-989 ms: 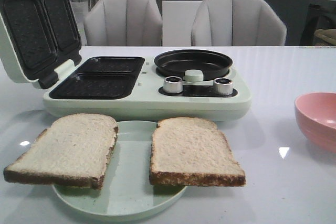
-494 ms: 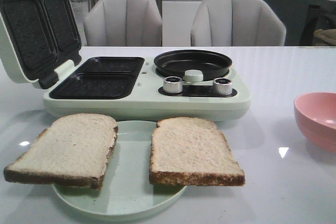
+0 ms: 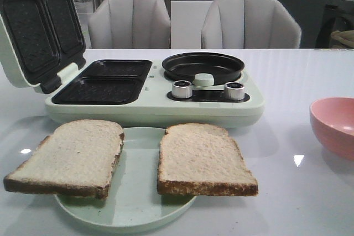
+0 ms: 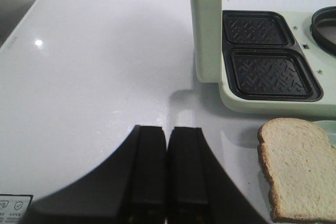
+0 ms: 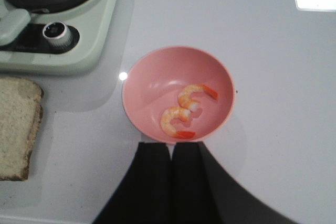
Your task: Make breakfast with bread and shrimp
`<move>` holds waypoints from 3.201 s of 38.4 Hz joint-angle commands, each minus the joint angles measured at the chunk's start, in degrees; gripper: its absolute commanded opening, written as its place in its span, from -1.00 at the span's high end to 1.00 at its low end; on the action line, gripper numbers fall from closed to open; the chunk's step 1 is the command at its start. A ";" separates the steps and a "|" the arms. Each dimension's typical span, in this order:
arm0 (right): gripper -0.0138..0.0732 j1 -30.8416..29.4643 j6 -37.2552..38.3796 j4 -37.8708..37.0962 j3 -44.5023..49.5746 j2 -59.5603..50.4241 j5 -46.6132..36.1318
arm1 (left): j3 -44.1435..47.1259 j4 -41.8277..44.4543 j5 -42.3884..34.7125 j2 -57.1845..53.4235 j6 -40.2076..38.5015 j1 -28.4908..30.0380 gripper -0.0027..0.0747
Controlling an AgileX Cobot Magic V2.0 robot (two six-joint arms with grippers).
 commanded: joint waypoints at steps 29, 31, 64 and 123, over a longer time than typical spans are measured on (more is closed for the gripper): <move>-0.49 -0.06 -0.30 -0.38 -1.81 5.18 -3.56 | -0.68 16.86 -5.26 17.16 7.90 -32.77 -0.76; -0.49 -0.06 -0.30 -0.38 -1.81 5.18 -3.56 | -0.16 22.37 -5.02 20.06 4.10 -36.59 -0.76; -0.49 -0.06 -0.30 -0.38 -1.81 5.18 -3.56 | 0.25 86.18 4.03 58.36 -43.10 -57.69 -0.57; -0.49 -0.06 -0.30 -0.38 -1.81 5.18 -3.56 | -5.29 107.51 25.39 49.97 -53.47 -57.73 0.67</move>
